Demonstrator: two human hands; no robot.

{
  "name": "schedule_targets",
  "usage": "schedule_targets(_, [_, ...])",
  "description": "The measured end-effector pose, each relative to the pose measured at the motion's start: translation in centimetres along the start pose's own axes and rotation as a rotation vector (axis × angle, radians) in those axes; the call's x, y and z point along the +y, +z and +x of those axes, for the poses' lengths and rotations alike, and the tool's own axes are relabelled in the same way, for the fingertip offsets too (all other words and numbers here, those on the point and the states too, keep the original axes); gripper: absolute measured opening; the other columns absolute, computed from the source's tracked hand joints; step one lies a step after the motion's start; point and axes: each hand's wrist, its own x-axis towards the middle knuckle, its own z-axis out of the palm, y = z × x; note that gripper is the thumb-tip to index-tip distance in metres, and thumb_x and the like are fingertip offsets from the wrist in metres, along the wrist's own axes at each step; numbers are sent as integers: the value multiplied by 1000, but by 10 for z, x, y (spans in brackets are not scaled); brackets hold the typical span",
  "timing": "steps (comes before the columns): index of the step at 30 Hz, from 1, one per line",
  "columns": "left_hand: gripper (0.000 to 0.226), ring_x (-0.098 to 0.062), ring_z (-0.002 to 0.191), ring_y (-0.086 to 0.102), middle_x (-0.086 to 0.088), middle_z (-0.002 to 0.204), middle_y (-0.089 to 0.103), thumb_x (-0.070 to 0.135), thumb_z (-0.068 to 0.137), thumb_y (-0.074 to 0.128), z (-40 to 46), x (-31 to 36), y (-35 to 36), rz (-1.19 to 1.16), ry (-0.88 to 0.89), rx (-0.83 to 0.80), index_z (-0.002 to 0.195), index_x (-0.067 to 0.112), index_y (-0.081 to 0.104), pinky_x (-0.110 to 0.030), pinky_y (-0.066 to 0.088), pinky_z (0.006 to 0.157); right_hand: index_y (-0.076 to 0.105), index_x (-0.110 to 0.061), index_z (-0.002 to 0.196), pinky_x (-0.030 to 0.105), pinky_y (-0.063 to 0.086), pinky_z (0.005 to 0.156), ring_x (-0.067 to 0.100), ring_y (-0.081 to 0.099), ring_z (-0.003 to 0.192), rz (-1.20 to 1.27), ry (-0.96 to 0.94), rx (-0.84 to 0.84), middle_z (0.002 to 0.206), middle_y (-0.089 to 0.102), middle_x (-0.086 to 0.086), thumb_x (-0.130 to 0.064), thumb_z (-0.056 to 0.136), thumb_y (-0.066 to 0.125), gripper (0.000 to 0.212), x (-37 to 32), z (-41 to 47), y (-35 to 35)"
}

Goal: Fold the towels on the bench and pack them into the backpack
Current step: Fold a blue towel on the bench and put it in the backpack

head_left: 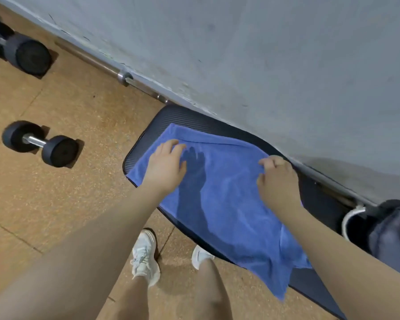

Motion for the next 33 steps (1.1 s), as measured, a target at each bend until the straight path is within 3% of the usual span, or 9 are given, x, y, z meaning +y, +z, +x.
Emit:
schedule_targets(4, [44,-34,129,34,-13,142,37,10,93,44,-15,-58,16,-39,-139,14,136,5,37,-41,28,104,63,-3,104,42,45,84,38,56,101,169,-224,8,116,58,17,-8,81,50,27,-67,17,30])
schedule_targets(7, [43,-33,128,33,-13,143,35,14,96,41,-11,-91,22,-54,-281,44,138,6,35,-40,28,104,54,-8,119,39,40,89,30,50,109,167,-298,-54,128,49,9,-14,93,41,30,-119,43,43])
schedule_targets(10, [41,-32,125,34,-12,138,37,23,97,39,3,-108,28,-59,-378,18,135,10,38,-42,32,100,42,-13,128,39,41,90,28,48,112,50,-269,-165,133,39,5,-20,98,35,31,-154,76,62])
schedule_targets(16, [40,-32,112,41,-13,120,44,37,92,50,29,-123,35,31,-394,87,118,6,49,-38,34,92,26,-22,144,37,42,85,29,53,106,81,-100,-130,136,37,7,-21,99,37,47,-169,131,79])
schedule_targets(21, [28,-29,104,40,-10,112,45,35,92,50,32,-129,26,-41,-358,14,99,8,57,-38,33,89,58,-7,106,40,43,80,32,53,99,23,-192,-162,109,55,13,-17,93,46,21,-165,154,73])
schedule_targets(26, [16,-28,72,51,-4,75,53,27,94,48,32,-145,0,-305,-362,47,87,15,41,-31,34,57,63,-8,108,35,37,73,32,53,100,-83,-247,-9,111,59,14,-17,97,39,28,-179,165,52])
schedule_targets(28, [13,-28,69,51,-4,72,52,24,93,49,30,-154,-9,-315,-355,69,87,16,41,-31,33,55,64,-9,108,32,35,69,34,54,101,-86,-285,2,110,62,16,-18,98,38,29,-189,175,48])
schedule_targets(30, [13,-29,69,52,-5,72,53,23,93,50,27,-165,-14,-290,-365,100,86,16,41,-31,35,56,64,-5,91,31,41,69,37,58,93,10,-241,29,97,66,21,-14,95,40,26,-199,190,46])
schedule_targets(33, [9,-29,70,52,-5,74,55,21,93,49,25,-182,-10,-273,-400,140,89,15,44,-31,35,56,56,-14,76,42,49,85,38,62,95,292,-79,51,90,66,23,-13,88,37,22,-207,208,44])
